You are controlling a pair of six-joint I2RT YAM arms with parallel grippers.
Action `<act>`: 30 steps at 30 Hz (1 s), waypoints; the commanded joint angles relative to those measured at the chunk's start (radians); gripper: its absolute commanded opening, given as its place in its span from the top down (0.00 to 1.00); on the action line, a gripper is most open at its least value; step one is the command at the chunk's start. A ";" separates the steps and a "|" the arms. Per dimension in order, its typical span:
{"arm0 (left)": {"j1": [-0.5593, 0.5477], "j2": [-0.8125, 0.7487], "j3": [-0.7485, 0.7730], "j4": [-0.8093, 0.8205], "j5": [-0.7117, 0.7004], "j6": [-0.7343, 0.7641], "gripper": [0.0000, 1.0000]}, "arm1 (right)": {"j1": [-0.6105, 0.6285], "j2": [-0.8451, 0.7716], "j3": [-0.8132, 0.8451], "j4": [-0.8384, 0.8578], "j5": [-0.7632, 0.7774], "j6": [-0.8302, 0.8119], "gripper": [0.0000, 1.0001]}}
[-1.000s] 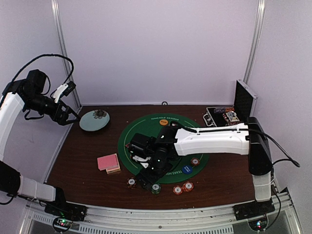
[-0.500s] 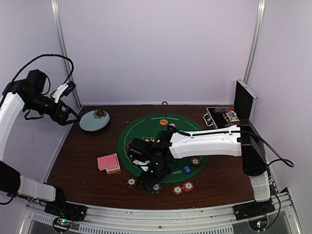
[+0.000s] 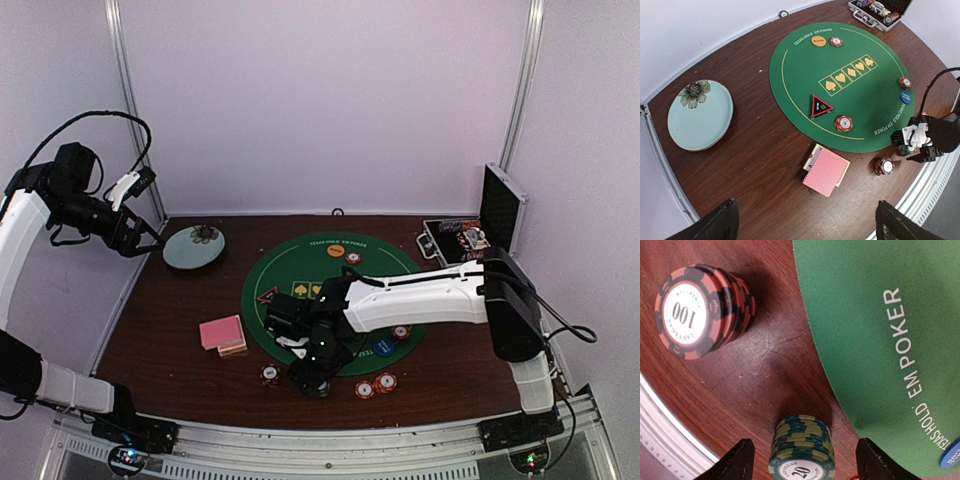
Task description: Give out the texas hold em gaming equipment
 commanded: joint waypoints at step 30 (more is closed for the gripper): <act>0.002 -0.016 0.018 0.027 -0.004 0.016 0.03 | -0.001 -0.034 -0.015 0.000 0.008 0.022 0.50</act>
